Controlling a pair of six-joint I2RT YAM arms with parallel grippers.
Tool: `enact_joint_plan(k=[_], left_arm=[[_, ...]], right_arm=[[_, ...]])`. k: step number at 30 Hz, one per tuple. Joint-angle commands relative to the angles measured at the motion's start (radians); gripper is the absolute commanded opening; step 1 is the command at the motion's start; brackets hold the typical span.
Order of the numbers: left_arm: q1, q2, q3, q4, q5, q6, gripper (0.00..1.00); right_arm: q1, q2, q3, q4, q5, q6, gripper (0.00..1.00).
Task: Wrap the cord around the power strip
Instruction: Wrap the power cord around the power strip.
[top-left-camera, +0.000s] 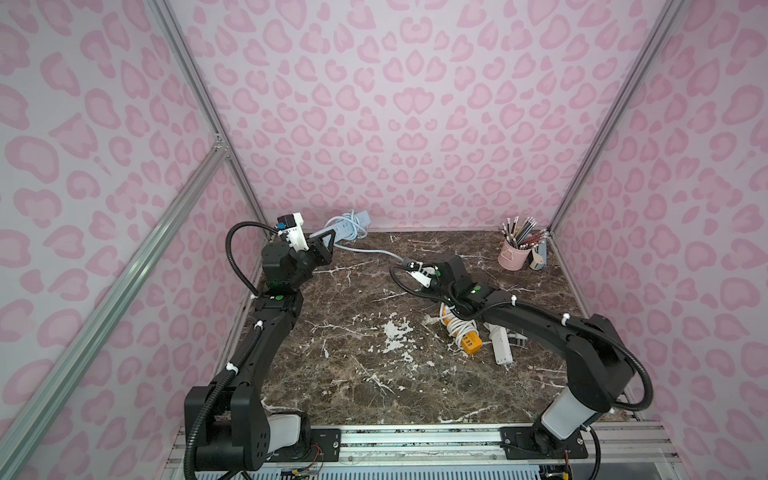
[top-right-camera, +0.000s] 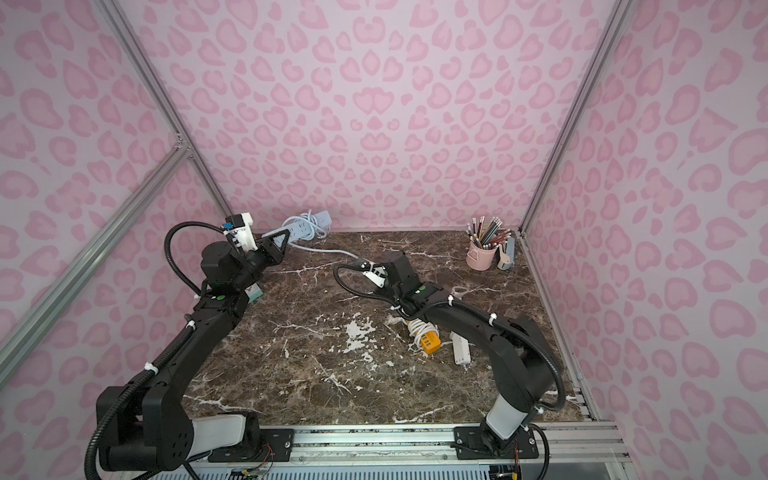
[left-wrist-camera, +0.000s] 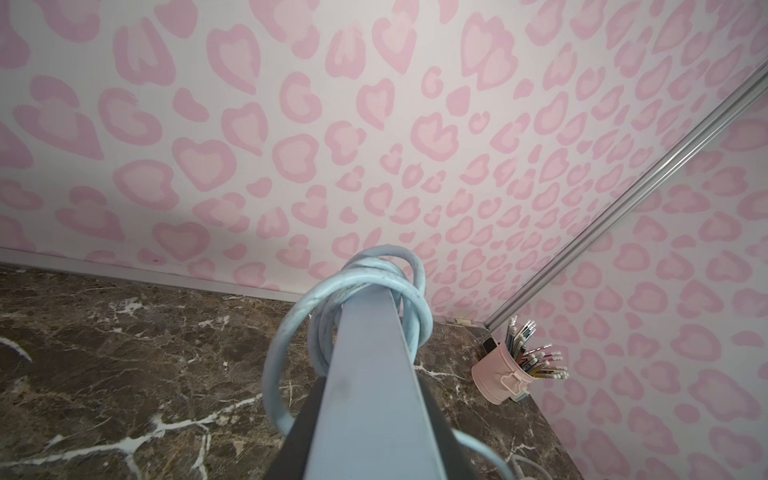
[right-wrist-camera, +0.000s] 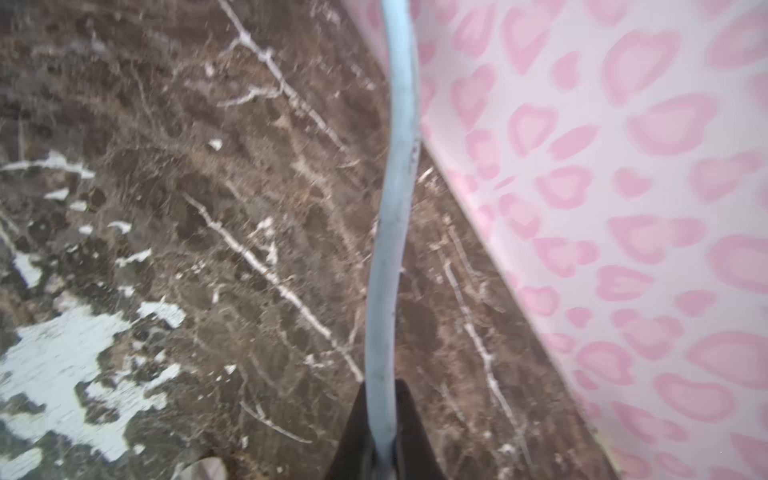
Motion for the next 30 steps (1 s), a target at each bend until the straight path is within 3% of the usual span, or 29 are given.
enact_joint_plan(k=[1,5,10,12,16,18,20,23,26,28,30], left_arm=[[-0.027,0.034,0.044,-0.098,0.046,0.112,0.03],[-0.073,0.031,0.053,-0.225,0.153,0.181,0.03],[-0.156,0.02,0.084,-0.418,0.45,0.27,0.03],[-0.201,0.002,0.064,-0.417,0.549,0.27,0.03],[-0.219,-0.076,-0.064,-0.062,0.75,0.02,0.03],[-0.219,-0.097,-0.085,0.084,0.779,-0.088,0.04],[-0.213,-0.108,-0.123,0.36,0.781,-0.284,0.04],[-0.189,-0.074,-0.163,0.844,0.729,-0.635,0.04],[-0.144,0.019,-0.176,1.327,0.603,-0.999,0.04],[-0.114,0.08,-0.185,1.512,0.486,-1.141,0.04],[-0.106,0.121,-0.182,1.569,0.404,-1.171,0.03]], right_arm=[[0.006,-0.06,0.053,0.171,0.0,-0.08,0.0],[-0.031,-0.016,0.199,0.177,-0.066,-0.103,0.0],[-0.143,0.196,0.474,0.074,-0.173,-0.073,0.0],[-0.177,0.289,0.599,0.015,-0.234,-0.054,0.0],[-0.26,0.467,0.811,-0.129,-0.389,0.047,0.0],[-0.291,0.506,0.826,-0.157,-0.473,0.105,0.0],[-0.314,0.516,0.78,-0.153,-0.582,0.164,0.0],[-0.327,0.492,0.662,-0.089,-0.715,0.272,0.0],[-0.324,0.442,0.507,0.029,-0.786,0.44,0.0],[-0.312,0.409,0.408,0.108,-0.82,0.557,0.0],[-0.294,0.386,0.349,0.155,-0.825,0.666,0.0]])
